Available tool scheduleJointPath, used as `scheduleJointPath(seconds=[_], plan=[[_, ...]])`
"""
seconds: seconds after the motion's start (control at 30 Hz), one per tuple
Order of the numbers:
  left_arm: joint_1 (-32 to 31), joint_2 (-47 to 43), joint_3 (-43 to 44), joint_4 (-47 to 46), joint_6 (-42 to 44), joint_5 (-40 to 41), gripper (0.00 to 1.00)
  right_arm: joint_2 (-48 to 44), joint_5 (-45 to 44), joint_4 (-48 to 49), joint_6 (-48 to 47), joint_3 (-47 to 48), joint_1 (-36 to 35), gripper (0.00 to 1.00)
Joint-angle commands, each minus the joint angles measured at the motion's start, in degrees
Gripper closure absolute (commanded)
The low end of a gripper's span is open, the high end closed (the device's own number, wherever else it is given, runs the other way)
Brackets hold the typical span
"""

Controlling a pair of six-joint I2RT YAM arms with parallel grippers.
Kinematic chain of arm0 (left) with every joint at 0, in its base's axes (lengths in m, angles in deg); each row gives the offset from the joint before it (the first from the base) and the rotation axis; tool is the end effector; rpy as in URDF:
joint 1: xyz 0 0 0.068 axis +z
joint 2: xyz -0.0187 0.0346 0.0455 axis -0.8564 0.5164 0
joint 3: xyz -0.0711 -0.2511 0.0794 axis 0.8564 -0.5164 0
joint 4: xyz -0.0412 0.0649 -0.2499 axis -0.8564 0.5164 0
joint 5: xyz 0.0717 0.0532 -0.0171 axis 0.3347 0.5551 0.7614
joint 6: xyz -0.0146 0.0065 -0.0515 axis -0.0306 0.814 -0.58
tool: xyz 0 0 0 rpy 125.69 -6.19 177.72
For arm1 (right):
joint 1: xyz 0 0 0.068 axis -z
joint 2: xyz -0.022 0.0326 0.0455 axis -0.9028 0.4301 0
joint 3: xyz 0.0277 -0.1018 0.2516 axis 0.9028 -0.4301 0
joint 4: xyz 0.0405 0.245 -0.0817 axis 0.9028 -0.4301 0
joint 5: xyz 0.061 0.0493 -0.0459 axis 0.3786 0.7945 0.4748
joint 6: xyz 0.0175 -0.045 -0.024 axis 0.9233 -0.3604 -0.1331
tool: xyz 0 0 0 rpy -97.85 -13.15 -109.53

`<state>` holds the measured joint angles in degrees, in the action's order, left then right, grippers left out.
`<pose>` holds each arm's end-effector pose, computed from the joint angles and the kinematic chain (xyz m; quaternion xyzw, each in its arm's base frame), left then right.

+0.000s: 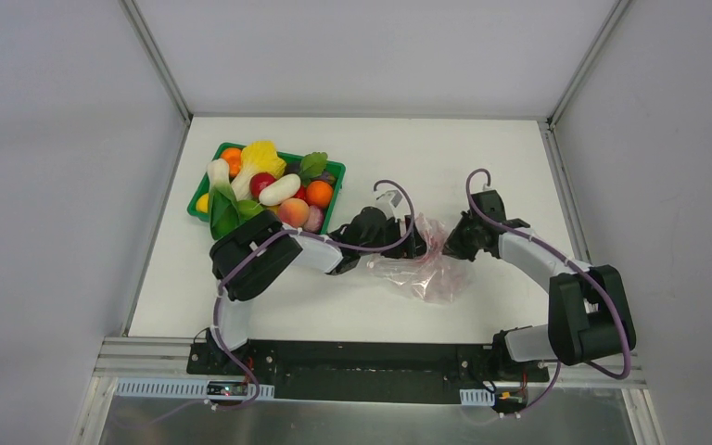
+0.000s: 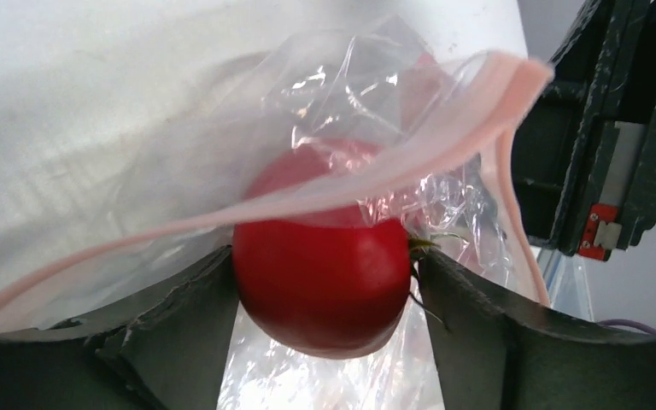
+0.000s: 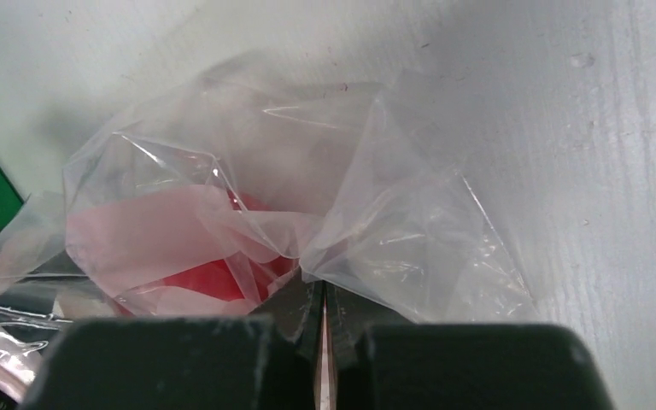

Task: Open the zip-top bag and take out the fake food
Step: Pick up the fake vegetable from the zipper food storage bag.

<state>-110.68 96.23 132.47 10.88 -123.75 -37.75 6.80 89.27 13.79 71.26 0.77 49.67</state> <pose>0.2462 -0.3239 0.1456 0.0926 0.7866 -0.5100 0.3355 0.2533 0.0724 0.1782 0.0985 0.9436 0.1775 0.2615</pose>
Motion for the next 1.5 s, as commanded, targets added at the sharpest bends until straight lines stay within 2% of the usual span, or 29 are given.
scheduleJointPath(seconds=[0.0, 0.07, 0.13, 0.2, 0.4, 0.6, 0.83, 1.0, 1.13, 1.33, 1.47], plan=[[-0.29, -6.30, -1.49, 11.26, 5.14, 4.52, 0.30, -1.90, -4.34, -0.82, -1.02, -0.01, -0.29, 1.00], [0.04, -8.71, -1.33, 15.06, 6.55, 4.98, 0.39, -2.38, -5.93, -1.61, -1.15, 0.29, -0.06, 1.00], [0.24, -10.79, -1.20, 18.33, 7.59, 5.14, 0.52, -2.77, -7.40, -2.24, -1.08, 0.56, 0.12, 1.00], [0.59, -12.70, -1.26, 21.02, 8.12, 4.92, 0.57, -3.13, -9.64, -2.88, -0.99, 0.78, 0.32, 1.00], [1.35, -18.32, -3.57, 26.28, 8.67, 5.85, 0.57, -3.61, -13.72, -4.75, -1.18, 1.28, 1.32, 1.00], [2.07, -23.84, -3.13, 36.11, 11.02, 7.64, 0.55, -3.86, -17.37, -6.22, -1.43, 1.11, 2.46, 1.00], [2.09, -29.40, -1.83, 47.87, 17.29, 6.97, 0.47, -3.59, -18.81, -6.82, -1.59, 1.08, 4.87, 1.00], [2.24, -30.54, -3.30, 50.76, 18.73, 4.57, 0.43, -2.44, -18.37, -6.63, -2.70, 2.07, 5.86, 1.00], [2.36, -33.07, -3.71, 52.66, 18.82, 4.33, 0.44, -2.16, -18.04, -6.42, -3.48, 2.55, 6.05, 1.00], [4.42, -40.43, 0.65, 61.67, 20.69, 8.88, 0.45, -1.85, -21.11, -8.18, -3.35, 3.42, 7.54, 0.99], [9.50, -43.04, 5.68, 70.09, 22.28, 10.88, 0.46, -3.13, -22.75, -9.57, -3.13, 4.28, 8.55, 0.93]])
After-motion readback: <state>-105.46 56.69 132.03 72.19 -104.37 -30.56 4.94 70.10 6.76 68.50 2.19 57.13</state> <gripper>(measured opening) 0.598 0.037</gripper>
